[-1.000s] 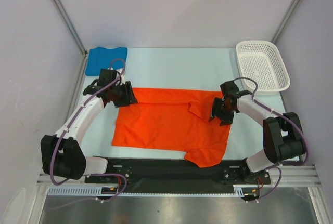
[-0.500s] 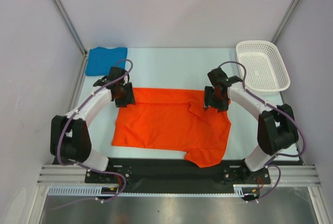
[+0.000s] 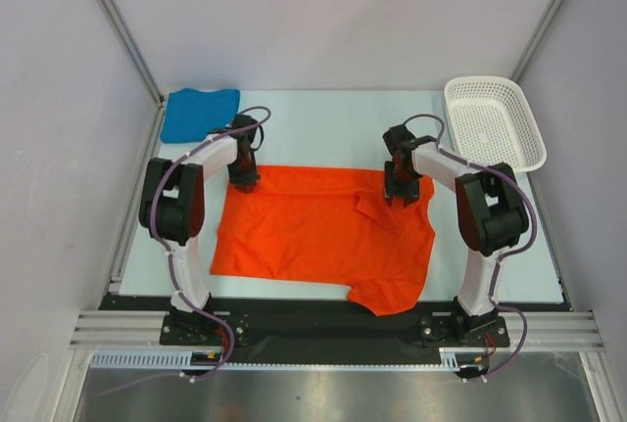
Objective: Fold and stack the t-shirts
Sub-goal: Fold the tshirt
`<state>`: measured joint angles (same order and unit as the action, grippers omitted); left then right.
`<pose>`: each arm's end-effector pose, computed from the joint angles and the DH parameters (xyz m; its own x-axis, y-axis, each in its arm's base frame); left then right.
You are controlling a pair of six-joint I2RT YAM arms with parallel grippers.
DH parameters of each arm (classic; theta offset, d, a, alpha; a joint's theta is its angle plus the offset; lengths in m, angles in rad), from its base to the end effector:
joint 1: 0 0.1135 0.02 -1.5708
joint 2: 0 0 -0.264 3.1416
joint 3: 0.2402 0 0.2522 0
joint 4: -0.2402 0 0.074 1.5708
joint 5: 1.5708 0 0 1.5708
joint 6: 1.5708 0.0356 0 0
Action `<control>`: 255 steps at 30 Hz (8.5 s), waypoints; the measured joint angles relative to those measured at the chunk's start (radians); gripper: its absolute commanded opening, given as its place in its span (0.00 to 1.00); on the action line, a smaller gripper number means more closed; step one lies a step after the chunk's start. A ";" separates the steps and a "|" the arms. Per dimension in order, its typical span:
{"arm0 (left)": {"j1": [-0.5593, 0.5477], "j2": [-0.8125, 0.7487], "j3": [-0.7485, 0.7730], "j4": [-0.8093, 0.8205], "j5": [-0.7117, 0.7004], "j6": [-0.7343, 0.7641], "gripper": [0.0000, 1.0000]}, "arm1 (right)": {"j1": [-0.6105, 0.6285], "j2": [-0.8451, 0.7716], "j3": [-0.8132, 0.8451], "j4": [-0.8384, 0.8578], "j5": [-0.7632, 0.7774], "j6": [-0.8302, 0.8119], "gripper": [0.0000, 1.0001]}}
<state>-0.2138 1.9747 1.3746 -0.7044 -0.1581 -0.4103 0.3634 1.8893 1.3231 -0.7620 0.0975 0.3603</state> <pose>0.3809 -0.0770 0.1621 -0.9320 -0.2007 -0.3019 -0.2210 0.9747 0.0343 0.3451 0.1275 0.1772 -0.9661 0.0080 -0.2581 0.0093 0.9999 -0.0037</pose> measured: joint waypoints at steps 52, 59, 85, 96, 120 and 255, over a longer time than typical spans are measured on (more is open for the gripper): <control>0.085 -0.578 -0.320 -0.025 0.161 -0.020 0.40 | -0.066 -0.126 -0.154 0.150 -0.272 0.201 0.51; 0.078 -0.662 -0.353 -0.027 0.196 -0.037 0.40 | -0.091 -0.125 -0.240 0.236 -0.281 0.232 0.49; 0.075 -0.675 -0.354 -0.042 0.199 -0.043 0.40 | -0.107 -0.096 -0.229 0.243 -0.296 0.208 0.10; 0.075 -0.675 -0.354 -0.032 0.200 -0.043 0.40 | -0.107 -0.132 -0.202 0.151 -0.344 0.185 0.03; 0.075 -0.666 -0.354 -0.029 0.215 -0.042 0.41 | 0.079 -0.490 -0.381 0.002 -0.306 0.084 0.51; 0.409 -0.746 -0.648 -0.051 0.224 -0.175 0.53 | 0.623 -0.388 -0.248 -0.263 0.081 0.927 0.00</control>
<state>0.1951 1.2289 0.7265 -0.7559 0.0662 -0.5858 0.9867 1.5017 1.0756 -1.0252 0.1783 1.2873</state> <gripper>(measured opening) 0.549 0.010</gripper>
